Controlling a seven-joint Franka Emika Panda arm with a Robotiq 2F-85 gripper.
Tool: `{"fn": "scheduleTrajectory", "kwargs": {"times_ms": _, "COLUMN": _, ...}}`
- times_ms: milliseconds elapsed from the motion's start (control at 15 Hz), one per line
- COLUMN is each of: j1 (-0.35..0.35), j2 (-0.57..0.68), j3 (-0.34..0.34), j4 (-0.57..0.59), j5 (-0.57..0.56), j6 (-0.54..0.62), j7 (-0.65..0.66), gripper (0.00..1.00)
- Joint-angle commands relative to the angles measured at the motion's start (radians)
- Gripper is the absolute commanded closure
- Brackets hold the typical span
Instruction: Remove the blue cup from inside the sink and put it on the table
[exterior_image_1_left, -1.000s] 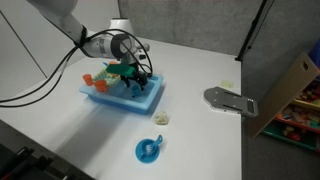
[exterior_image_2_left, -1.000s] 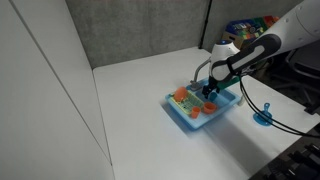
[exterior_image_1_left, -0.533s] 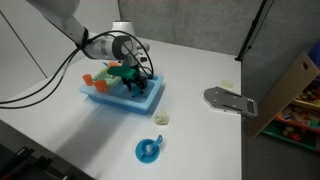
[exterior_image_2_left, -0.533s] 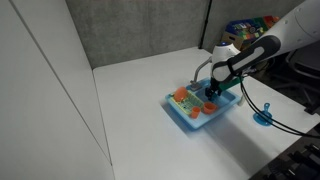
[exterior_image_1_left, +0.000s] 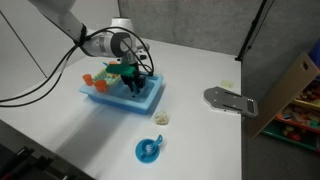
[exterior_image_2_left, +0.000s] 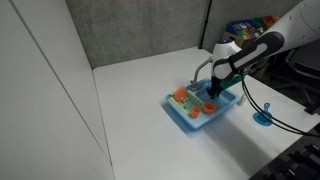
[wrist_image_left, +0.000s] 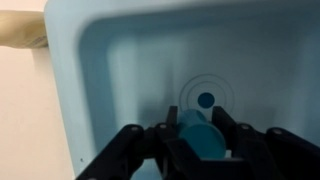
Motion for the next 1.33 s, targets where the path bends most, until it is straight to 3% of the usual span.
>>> {"fn": "scheduleTrajectory", "kwargs": {"times_ms": 0, "j1": -0.012, "j2": -0.127, "j3": 0.012, "j4": -0.118, "j5": 0.005, "j6": -0.007, "j7": -0.047, "gripper": 0.85}}
{"fn": "scheduleTrajectory", "kwargs": {"times_ms": 467, "j1": -0.032, "j2": -0.277, "j3": 0.000, "j4": -0.269, "j5": 0.004, "j6": -0.020, "j7": -0.058, "gripper": 0.85}}
{"fn": "scheduleTrajectory", "kwargs": {"times_ms": 933, "j1": -0.094, "j2": -0.343, "j3": -0.026, "j4": -0.379, "j5": 0.005, "j6": -0.009, "j7": -0.066, "gripper": 0.85}}
{"fn": "scheduleTrajectory", "kwargs": {"times_ms": 1267, "j1": -0.139, "j2": -0.369, "j3": -0.024, "j4": -0.464, "j5": -0.006, "j6": 0.013, "j7": -0.164, "gripper": 0.85}}
